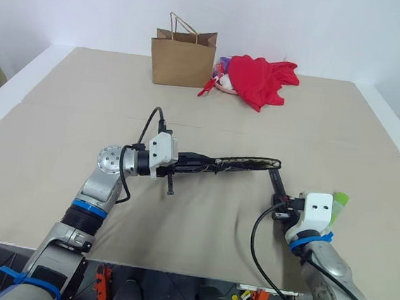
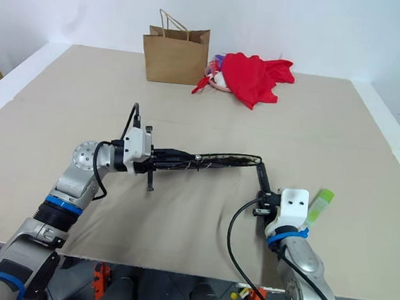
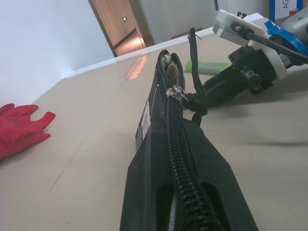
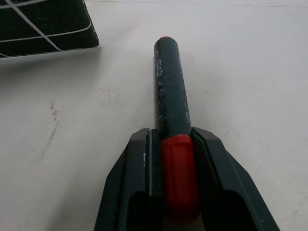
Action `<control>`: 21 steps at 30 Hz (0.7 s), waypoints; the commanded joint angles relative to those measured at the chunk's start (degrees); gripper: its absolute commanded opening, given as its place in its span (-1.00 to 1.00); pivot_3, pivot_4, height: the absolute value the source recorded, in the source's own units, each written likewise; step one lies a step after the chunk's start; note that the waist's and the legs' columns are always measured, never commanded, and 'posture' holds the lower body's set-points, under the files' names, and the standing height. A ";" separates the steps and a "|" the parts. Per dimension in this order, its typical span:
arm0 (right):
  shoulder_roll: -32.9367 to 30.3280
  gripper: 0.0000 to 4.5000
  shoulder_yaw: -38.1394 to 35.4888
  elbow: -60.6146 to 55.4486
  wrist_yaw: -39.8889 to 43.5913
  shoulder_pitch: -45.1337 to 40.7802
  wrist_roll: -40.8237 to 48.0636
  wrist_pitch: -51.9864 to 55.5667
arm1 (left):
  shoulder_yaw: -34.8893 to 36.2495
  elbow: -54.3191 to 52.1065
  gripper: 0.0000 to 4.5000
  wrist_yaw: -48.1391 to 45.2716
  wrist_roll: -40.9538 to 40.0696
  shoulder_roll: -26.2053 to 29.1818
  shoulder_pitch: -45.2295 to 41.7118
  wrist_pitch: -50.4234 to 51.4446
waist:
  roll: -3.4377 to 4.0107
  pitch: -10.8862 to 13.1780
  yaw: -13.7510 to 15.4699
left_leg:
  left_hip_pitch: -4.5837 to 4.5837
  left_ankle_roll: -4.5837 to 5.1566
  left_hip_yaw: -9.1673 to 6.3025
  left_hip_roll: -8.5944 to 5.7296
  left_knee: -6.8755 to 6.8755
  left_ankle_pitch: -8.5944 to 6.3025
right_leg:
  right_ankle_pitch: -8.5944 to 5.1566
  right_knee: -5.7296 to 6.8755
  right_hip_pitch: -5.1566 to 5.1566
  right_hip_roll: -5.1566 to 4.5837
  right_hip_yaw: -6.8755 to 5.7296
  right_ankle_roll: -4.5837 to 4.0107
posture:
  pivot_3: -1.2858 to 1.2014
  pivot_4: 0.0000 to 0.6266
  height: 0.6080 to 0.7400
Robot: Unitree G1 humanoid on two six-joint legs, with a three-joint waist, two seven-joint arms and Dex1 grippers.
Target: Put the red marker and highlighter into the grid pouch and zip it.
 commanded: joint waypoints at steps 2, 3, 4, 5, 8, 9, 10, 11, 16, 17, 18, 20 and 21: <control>-7.49 -0.73 -7.08 0.18 5.02 -5.69 2.48 -1.15 | 1.18 -2.24 -1.00 0.18 -0.34 0.59 -0.11 -0.82 | 0.00 0.01 0.00 | 0.00 0.00 0.01 0.00 0.00 0.00 | 0.01 0.00 0.00 0.00 0.00 0.01 | 0.03 -0.52 1.00; -10.81 -0.73 -8.35 0.08 7.46 -7.39 2.62 -2.08 | 1.14 -2.17 -1.00 0.03 -0.37 0.60 -0.09 -0.86 | 0.00 0.02 0.01 | -0.01 0.00 0.01 -0.01 0.00 0.01 | 0.02 0.00 -0.01 0.00 0.01 0.01 | 0.03 -0.52 1.00; -13.02 -0.73 -8.95 0.09 9.08 -8.36 2.63 -2.66 | 1.10 -2.15 -1.00 -0.04 -0.38 0.59 -0.07 -0.86 | 0.11 0.11 0.01 | -0.01 0.01 0.00 -0.01 0.00 0.01 | 0.02 0.00 -0.01 0.00 0.00 0.02 | 0.03 -0.52 1.00; -16.55 -0.73 -9.45 -0.02 12.22 -9.95 3.02 -3.13 | 1.05 -2.10 -1.00 -0.24 -0.48 0.56 -0.10 -0.84 | 0.21 0.20 0.01 | -0.05 0.00 0.03 -0.02 0.01 0.01 | 0.03 0.00 -0.04 -0.02 0.03 0.03 | 0.03 -0.52 1.00; -24.87 -0.73 -10.75 1.49 20.94 -13.07 4.45 -6.05 | 0.81 -1.99 -1.00 -0.76 -0.81 0.39 -0.19 -0.66 | 0.25 0.26 -0.02 | -0.05 0.04 -0.02 -0.13 -0.18 0.04 | 0.02 -0.01 -0.07 -0.08 0.01 0.18 | 0.03 -0.52 1.00; -27.96 -0.73 -11.48 2.47 26.01 -13.76 5.66 -8.22 | 0.73 -1.94 -1.00 -0.98 -0.94 0.33 -0.24 -0.59 | 0.29 0.27 -0.03 | -0.06 0.05 -0.05 -0.13 -0.23 0.03 | -0.03 -0.01 -0.09 -0.08 -0.02 0.16 | 0.03 -0.52 1.00; -31.02 -0.73 -12.22 3.29 31.32 -14.24 6.78 -11.09 | 0.65 -1.88 -1.00 -1.37 -1.11 0.34 -0.28 -0.57 | 0.29 0.28 -0.03 | -0.06 0.05 -0.04 -0.15 -0.29 0.04 | -0.04 -0.02 -0.10 -0.10 -0.01 0.16 | 0.03 -0.52 1.00; -33.93 -0.73 -12.76 3.71 36.70 -14.28 7.88 -13.76 | 0.54 -1.86 -1.00 -1.88 -1.24 0.44 -0.26 -0.56 | 0.31 0.30 0.06 | -0.05 0.07 -0.06 -0.14 -0.34 0.03 | -0.07 -0.02 -0.11 -0.08 -0.04 0.13 | 0.03 -0.52 1.00; -44.13 -0.73 -12.93 3.31 59.31 -10.14 11.84 -23.64 | 0.58 -1.68 -1.00 -4.40 -1.72 1.18 -0.08 -0.60 | 0.34 0.37 0.27 | -0.16 0.26 0.07 -0.16 -0.36 -0.08 | -0.26 -0.06 0.03 -0.23 -0.36 -0.21 | 0.03 -0.52 1.00; -45.19 -0.73 -12.48 3.57 61.65 -9.68 12.05 -24.66 | 0.59 -1.75 -1.00 -4.90 -1.87 1.30 -0.07 -0.49 | 0.34 0.37 0.27 | -0.18 0.27 0.07 -0.17 -0.35 -0.09 | -0.29 -0.05 0.06 -0.27 -0.42 -0.26 | 0.03 -0.52 1.00; -45.87 -0.73 -12.12 3.80 63.10 -9.36 12.17 -25.24 | 0.60 -1.81 -1.00 -5.20 -1.94 1.37 -0.06 -0.41 | 0.31 0.39 0.29 | -0.18 0.27 0.07 -0.17 -0.35 -0.09 | -0.29 -0.05 0.06 -0.28 -0.43 -0.26 | 0.03 -0.52 1.00; -46.66 -0.73 -11.27 4.54 65.57 -9.18 11.66 -27.29 | 0.57 -2.11 -1.00 -5.68 -2.04 1.52 0.05 -0.29 | 0.30 0.39 0.28 | -0.16 0.25 0.07 -0.17 -0.27 -0.07 | -0.31 -0.05 0.10 -0.28 -0.44 -0.22 | 0.03 -0.52 1.00; -46.78 -0.73 -10.83 4.93 66.09 -9.45 11.48 -27.77 | 0.54 -2.34 -1.00 -5.90 -2.09 1.58 0.16 -0.20 | 0.29 0.40 0.28 | -0.15 0.24 0.06 -0.17 -0.24 -0.07 | -0.35 -0.05 0.12 -0.28 -0.46 -0.14 | 0.03 -0.52 1.00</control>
